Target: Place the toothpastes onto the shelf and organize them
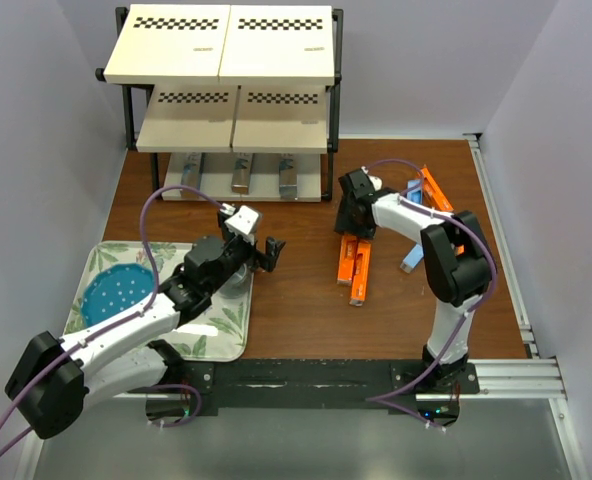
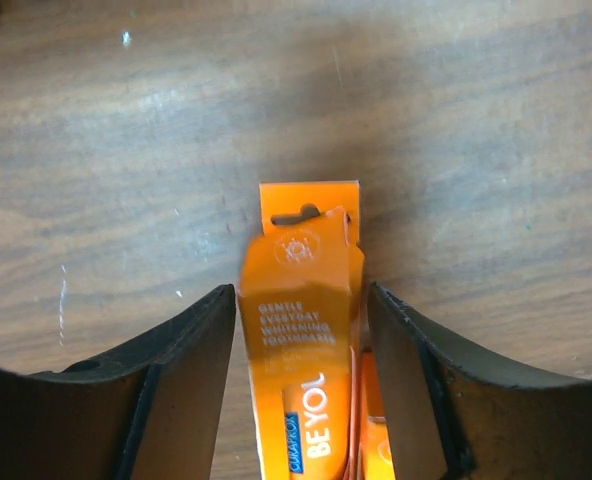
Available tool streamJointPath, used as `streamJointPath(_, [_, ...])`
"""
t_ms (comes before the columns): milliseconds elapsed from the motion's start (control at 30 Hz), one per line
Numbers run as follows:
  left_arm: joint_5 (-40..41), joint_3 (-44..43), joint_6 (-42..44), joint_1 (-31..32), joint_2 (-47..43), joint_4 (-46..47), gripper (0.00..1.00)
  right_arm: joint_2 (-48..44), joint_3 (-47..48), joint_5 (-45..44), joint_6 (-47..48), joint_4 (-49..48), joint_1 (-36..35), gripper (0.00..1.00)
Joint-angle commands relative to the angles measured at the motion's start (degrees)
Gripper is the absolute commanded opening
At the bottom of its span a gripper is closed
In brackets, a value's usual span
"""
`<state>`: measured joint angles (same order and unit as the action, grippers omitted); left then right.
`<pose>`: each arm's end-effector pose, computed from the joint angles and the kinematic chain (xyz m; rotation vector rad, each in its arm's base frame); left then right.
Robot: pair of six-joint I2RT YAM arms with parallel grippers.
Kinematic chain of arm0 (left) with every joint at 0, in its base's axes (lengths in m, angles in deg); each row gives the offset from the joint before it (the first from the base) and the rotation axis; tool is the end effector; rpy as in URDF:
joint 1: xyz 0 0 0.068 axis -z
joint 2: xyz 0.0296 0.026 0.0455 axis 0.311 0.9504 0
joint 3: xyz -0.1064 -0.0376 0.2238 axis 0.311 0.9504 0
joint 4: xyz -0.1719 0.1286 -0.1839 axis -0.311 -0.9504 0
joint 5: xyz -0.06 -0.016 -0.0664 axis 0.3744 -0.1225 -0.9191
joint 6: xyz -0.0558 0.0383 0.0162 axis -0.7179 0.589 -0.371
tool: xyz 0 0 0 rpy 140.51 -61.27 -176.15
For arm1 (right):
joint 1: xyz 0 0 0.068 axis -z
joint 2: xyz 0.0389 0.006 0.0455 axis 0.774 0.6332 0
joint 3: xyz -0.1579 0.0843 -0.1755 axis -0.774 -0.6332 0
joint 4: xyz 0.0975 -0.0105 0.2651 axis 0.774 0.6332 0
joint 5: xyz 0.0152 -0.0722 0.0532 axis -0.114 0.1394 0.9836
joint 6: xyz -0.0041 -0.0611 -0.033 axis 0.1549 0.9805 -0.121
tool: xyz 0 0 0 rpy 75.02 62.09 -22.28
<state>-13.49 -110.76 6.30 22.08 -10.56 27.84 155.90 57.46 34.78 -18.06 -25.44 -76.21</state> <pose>0.2201 -0.1781 0.2217 0.4484 1.6686 -0.4906 0.3760 0.1652 0.1185 0.3445 2.5958 0.0781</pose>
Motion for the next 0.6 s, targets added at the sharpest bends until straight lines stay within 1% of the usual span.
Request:
streamJointPath(0, [-0.2,-1.59,1.11,0.4,0.25,1.73,1.0,2.45,5.86,-1.93,0.16,4.05,-0.17,0.62])
streamJointPath(67, [-0.11,-1.59,1.11,0.49,0.08,1.47,1.0,3.42,6.83,-1.84,0.16,5.02,-0.17,0.62])
streamJointPath(200, [0.07,-1.85,1.19,0.49,0.16,1.29,1.0,3.95,7.28,-2.1,0.51,6.96,-0.26,0.58])
streamJointPath(467, [-0.2,-2.12,1.19,0.49,0.51,1.11,1.0,4.74,8.07,-3.24,2.98,10.3,-1.22,0.58])
streamJointPath(533, [-0.37,-2.12,1.11,0.49,0.6,1.11,1.0,4.92,8.33,-2.98,3.33,10.39,-1.31,0.56])
streamJointPath(567, [-0.37,-2.03,1.11,0.49,0.69,1.11,1.0,5.0,8.42,-2.89,3.5,10.57,-1.31,0.53])
